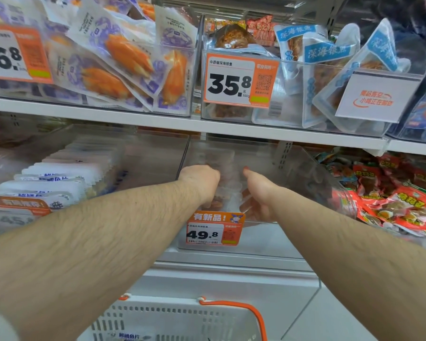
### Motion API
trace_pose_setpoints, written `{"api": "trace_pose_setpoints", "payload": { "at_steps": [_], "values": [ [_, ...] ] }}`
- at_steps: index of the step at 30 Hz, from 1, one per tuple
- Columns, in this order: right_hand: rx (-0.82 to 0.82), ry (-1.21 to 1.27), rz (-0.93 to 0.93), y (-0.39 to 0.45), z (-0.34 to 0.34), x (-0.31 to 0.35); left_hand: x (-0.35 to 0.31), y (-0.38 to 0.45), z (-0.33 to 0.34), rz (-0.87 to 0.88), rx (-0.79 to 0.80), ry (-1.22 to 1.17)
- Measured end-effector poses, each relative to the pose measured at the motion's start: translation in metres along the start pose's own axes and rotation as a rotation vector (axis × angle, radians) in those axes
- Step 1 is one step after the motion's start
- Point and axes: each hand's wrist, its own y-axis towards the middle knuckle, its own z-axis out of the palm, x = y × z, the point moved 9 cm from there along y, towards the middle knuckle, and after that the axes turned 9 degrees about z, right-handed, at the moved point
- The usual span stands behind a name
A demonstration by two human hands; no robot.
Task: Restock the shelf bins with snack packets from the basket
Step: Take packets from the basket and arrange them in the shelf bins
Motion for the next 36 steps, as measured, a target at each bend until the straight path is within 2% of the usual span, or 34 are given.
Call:
{"api": "trace_pose_setpoints", "payload": {
  "at_steps": [4,12,27,36],
  "values": [
    [-0.022,-0.036,-0.041,-0.003,0.000,0.006,0.003,0.000,-0.010,-0.001,-0.048,-0.022],
    [-0.043,0.082,-0.102,-0.008,-0.001,0.011,0.004,-0.002,-0.014,-0.017,-0.110,0.054],
    [0.032,0.058,-0.139,-0.019,0.005,0.009,-0.002,-0.008,-0.014,-0.023,-0.106,0.183],
    [-0.113,-0.093,-0.079,0.001,0.000,0.007,0.005,-0.011,-0.014,0.021,-0.115,0.102]
  ]
}}
